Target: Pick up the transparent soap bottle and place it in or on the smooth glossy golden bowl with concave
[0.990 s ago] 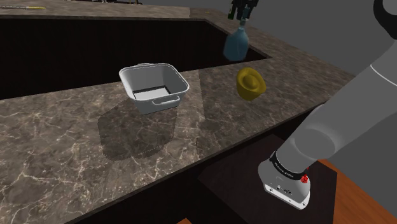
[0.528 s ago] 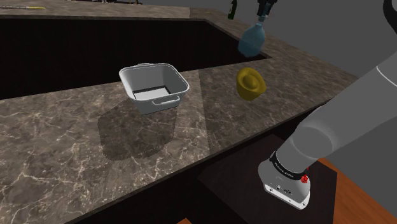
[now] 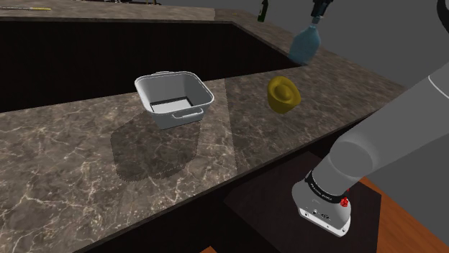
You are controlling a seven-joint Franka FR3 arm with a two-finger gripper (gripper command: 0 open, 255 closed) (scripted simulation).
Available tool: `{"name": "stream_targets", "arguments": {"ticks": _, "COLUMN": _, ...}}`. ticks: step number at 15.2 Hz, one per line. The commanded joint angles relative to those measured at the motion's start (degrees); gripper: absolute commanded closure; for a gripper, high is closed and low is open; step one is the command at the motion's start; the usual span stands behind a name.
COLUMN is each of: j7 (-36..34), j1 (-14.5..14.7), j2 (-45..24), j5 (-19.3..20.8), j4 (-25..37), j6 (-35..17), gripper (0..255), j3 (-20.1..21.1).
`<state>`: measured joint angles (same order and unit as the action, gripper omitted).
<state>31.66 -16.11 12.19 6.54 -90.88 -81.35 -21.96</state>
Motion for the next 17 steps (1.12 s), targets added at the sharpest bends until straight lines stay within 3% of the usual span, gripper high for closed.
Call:
{"name": "stream_targets", "arguments": {"ticks": 1, "j7": -0.14, "j1": -0.05, "j2": 0.80, "j5": 0.26, "j4": -2.13, "j6": -1.40, "gripper": 255, "j3": 0.06}}
{"name": "stream_targets", "arguments": {"ticks": 17, "j7": -1.78, "j1": -0.49, "j2": 4.96, "j5": 1.72, "j4": -18.74, "j6": -14.00, "gripper": 255, "j3": 0.18}}
